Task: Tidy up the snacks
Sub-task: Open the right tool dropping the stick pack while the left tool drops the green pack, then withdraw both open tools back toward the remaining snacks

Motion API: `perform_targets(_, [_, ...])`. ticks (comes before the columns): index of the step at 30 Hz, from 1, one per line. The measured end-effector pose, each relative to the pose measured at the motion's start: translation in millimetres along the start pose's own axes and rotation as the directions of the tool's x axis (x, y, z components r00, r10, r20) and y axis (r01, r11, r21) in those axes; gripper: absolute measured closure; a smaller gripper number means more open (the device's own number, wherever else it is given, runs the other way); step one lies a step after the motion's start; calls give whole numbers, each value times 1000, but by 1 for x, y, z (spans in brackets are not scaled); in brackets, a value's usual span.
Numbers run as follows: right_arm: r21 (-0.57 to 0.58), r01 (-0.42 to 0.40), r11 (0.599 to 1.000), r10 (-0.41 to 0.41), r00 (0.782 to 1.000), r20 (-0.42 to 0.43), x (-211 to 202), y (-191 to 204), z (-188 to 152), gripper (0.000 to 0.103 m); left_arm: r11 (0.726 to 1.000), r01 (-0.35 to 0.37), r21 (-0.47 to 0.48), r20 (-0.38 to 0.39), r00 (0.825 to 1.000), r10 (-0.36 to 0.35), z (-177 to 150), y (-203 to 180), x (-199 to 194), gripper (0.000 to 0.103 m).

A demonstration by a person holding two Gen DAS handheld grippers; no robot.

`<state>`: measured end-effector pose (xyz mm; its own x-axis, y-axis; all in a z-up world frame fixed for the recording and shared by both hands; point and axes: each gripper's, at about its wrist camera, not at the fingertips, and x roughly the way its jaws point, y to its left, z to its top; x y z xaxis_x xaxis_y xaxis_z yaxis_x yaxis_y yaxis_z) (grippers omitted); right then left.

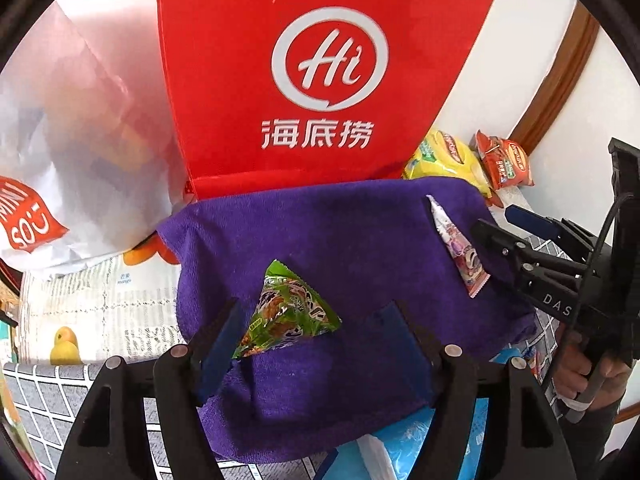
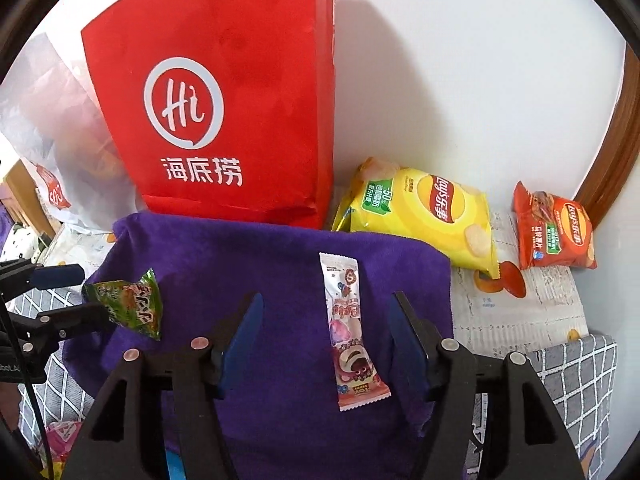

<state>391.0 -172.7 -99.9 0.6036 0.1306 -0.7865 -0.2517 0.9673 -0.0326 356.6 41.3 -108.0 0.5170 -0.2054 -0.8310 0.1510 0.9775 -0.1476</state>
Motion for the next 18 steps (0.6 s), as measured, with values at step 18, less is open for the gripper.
perform_targets(18, [98, -26, 995, 30, 999, -33, -40, -4, -18, 40, 1000, 9, -13, 80, 997, -8, 3, -2, -42, 32])
